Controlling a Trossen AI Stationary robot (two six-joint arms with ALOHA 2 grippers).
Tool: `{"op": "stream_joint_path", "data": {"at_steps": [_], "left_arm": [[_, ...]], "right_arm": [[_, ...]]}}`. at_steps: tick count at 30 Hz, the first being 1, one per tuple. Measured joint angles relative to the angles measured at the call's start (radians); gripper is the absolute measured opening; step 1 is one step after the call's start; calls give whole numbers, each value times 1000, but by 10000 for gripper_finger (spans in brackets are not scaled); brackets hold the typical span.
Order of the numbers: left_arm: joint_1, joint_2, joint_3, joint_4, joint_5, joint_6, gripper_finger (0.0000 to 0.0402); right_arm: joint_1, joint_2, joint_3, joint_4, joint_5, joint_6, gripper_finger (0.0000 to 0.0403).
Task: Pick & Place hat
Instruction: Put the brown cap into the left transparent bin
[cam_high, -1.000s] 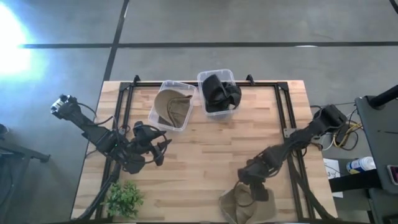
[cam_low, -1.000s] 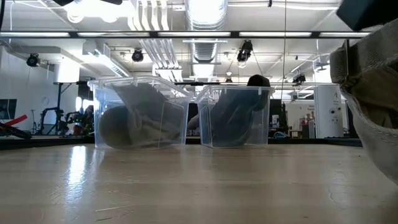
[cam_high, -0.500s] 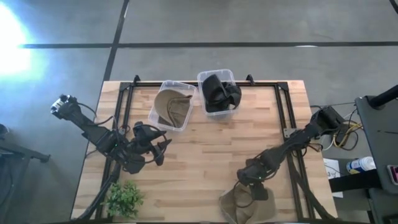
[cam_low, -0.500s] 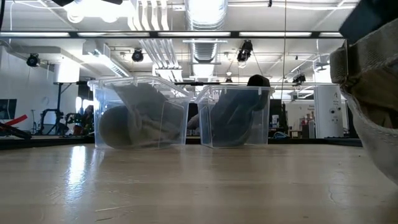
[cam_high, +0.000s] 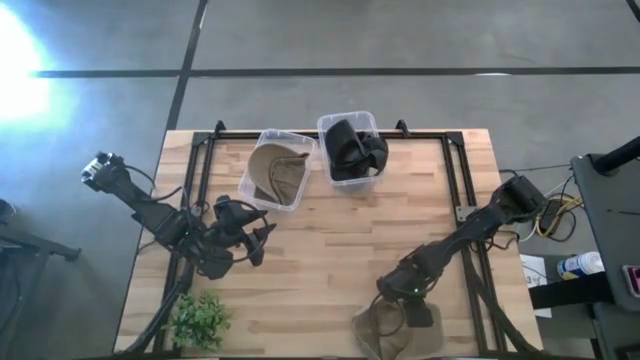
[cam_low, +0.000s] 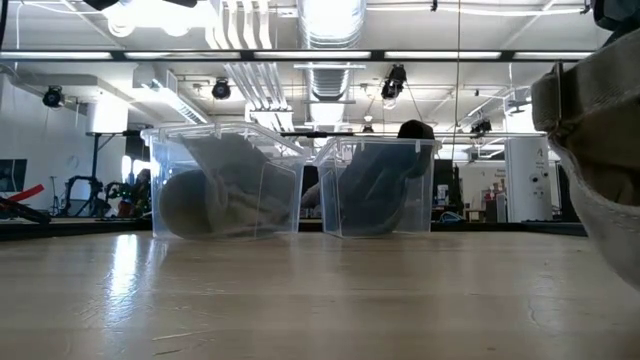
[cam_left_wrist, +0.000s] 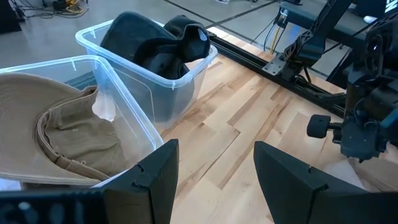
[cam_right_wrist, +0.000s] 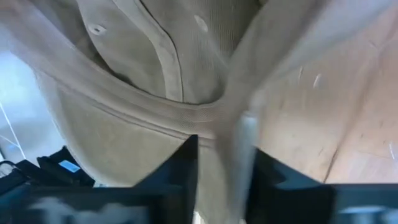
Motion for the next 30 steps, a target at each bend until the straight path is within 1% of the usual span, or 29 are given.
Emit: {"op": "stream_joint_path", "data": {"at_steps": [3,4,6,9,12,15,17,19,21,24,27,30], "left_arm": [[0,0,0,0,1,-1,202],[0,0,0,0,2,-5,202],[0,0,0,1,10,-23,202],[-1,0,5,1,46,-46,202],[-1,0,15,2,76,-49,202],[-2,0,27,3,86,-49,202],[-2,0,41,12,86,-49,202],[-2,0,56,27,81,-46,202],[-2,0,73,47,77,-30,202],[-2,0,107,73,69,11,202],[-2,0,136,107,48,69,202],[-2,0,168,119,30,112,202]], "right_arm": [[-10,-15,0,-1,0,-1,25],[-15,-20,0,-2,1,-2,19],[-29,-29,0,-1,10,-3,16],[-66,-65,-1,-3,70,-3,14],[-130,-117,-1,0,164,-22,14],[-233,-168,-1,24,267,-55,13],[-323,-204,-1,99,305,-57,13],[-412,-241,-1,225,317,-59,13],[-497,-274,2,375,317,-61,13],[-607,-289,39,571,292,-77,13],[-689,-264,123,643,288,-165,13],[-769,-180,242,640,282,-243,13]]}}
